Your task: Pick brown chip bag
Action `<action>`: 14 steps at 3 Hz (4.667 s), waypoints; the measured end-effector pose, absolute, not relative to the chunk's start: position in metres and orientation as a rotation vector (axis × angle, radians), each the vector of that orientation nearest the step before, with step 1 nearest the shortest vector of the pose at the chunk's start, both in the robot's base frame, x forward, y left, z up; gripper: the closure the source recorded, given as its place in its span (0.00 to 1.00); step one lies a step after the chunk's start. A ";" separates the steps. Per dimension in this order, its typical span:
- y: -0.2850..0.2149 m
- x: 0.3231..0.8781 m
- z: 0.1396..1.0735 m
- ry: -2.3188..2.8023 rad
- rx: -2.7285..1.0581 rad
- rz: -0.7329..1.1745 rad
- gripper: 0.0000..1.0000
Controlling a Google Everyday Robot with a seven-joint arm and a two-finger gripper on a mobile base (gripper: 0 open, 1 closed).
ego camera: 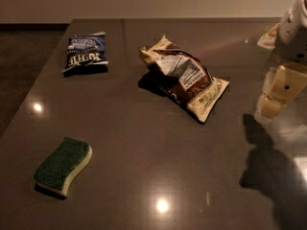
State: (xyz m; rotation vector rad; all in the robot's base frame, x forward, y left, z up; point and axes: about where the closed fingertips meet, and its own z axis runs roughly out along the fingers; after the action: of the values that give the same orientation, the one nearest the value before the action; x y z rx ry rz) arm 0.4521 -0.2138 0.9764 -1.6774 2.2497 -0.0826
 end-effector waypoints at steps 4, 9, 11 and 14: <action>-0.150 0.568 0.929 2.343 -1.358 0.168 0.00; -0.122 0.602 0.879 2.282 -1.361 0.239 0.48; -0.112 0.587 0.923 2.163 -1.410 0.286 0.99; -0.093 0.549 1.026 1.878 -1.508 0.320 1.00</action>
Offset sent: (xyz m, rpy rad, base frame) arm 0.1072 0.0276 -0.0206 0.2094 0.0196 -0.2359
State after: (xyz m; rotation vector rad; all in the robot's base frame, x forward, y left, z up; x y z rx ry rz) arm 0.5488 -0.0925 1.0256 -1.5081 1.8783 0.3202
